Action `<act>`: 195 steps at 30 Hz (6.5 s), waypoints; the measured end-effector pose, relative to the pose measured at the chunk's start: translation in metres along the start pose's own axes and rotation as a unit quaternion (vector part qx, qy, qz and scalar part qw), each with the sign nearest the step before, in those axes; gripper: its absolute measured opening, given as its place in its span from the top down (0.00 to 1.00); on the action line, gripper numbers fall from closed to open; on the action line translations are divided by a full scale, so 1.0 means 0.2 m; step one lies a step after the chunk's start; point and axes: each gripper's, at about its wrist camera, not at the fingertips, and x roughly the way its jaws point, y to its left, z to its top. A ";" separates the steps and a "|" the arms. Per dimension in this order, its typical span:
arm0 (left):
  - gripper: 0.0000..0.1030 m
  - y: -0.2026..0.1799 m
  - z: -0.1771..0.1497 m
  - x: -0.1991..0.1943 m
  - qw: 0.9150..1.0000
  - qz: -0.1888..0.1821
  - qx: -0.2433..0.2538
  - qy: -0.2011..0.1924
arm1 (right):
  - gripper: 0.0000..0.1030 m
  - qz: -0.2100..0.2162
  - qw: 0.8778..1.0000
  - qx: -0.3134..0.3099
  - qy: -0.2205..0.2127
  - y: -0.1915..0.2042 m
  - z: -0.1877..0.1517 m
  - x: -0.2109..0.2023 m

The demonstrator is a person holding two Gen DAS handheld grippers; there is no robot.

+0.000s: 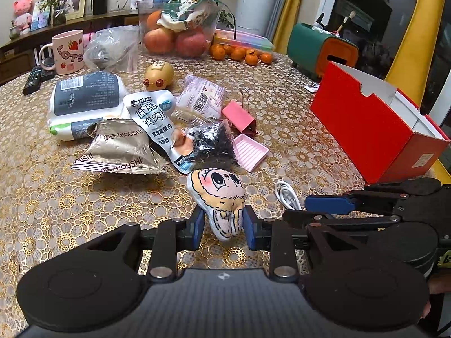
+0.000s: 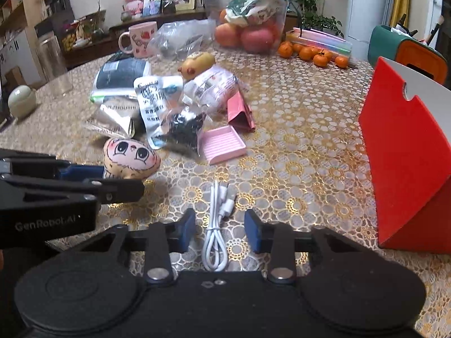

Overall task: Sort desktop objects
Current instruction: 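Carry the plush and cable with both tools over the red box, then open the left tool dropping the plush while the right tool releases the cable into the box, then withdraw both open tools from the box back toward the pile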

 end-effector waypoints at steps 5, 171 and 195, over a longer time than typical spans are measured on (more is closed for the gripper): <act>0.73 -0.02 0.00 -0.01 1.000 -0.002 0.003 0.003 | 0.90 -0.003 1.000 0.002 0.001 0.00 0.00 0.00; 0.29 -0.48 0.36 -0.23 0.994 -0.067 0.077 0.023 | 0.26 -0.044 0.991 0.107 -0.068 -0.56 0.09 -0.67; 0.20 0.17 0.20 -0.28 1.000 -0.013 0.006 -0.005 | 0.17 0.011 0.997 0.059 -0.049 -0.08 0.20 -0.38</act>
